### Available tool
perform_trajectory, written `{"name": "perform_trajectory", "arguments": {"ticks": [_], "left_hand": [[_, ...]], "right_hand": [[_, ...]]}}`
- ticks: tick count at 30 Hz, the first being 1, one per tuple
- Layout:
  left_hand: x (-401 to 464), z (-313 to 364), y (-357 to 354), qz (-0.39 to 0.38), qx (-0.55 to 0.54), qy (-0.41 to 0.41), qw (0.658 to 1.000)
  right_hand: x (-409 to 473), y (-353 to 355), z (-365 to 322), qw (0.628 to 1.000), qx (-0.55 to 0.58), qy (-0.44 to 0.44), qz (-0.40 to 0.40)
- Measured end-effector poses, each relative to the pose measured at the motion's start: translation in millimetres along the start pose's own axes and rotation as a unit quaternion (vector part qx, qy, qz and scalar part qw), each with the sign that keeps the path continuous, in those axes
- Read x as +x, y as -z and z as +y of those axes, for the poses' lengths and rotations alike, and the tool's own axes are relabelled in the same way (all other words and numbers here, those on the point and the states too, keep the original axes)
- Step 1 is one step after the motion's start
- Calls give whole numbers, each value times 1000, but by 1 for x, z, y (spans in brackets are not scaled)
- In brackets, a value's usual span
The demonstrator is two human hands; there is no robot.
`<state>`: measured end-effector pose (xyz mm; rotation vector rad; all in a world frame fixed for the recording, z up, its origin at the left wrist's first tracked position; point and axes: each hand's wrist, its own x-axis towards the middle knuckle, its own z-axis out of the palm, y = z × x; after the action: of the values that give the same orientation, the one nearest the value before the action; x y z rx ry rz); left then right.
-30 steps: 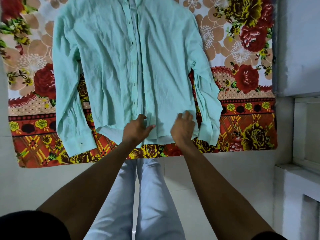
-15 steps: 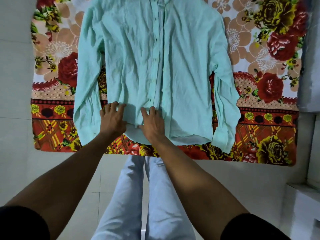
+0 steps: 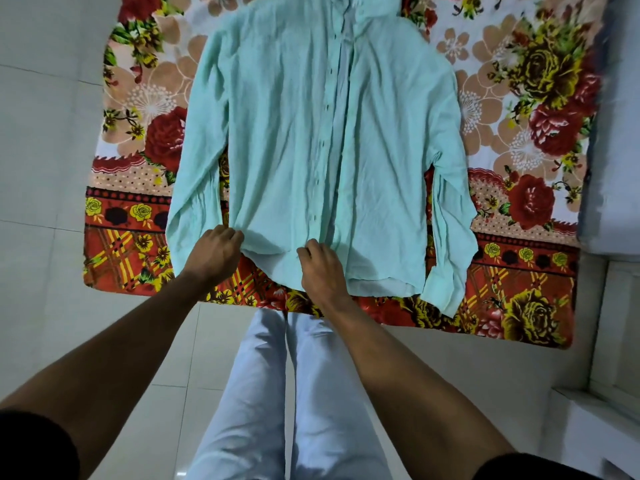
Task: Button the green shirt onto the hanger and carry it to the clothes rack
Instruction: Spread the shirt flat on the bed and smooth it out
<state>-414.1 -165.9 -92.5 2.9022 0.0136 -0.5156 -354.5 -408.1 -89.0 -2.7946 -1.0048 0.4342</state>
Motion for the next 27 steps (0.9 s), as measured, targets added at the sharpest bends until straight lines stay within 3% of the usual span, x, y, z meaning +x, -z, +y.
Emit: {"name": "perform_trajectory", "arguments": {"ticks": [6, 19, 27], "left_hand": [[-7, -2, 4, -57, 29, 26, 998], [-12, -8, 5, -81, 42, 33, 995], [10, 49, -7, -107, 70, -49, 991]], "right_hand": [[-11, 0, -4, 996, 1, -79, -52], [-12, 4, -11, 983, -13, -114, -143], [-12, -4, -12, 990, -18, -94, -102]]}}
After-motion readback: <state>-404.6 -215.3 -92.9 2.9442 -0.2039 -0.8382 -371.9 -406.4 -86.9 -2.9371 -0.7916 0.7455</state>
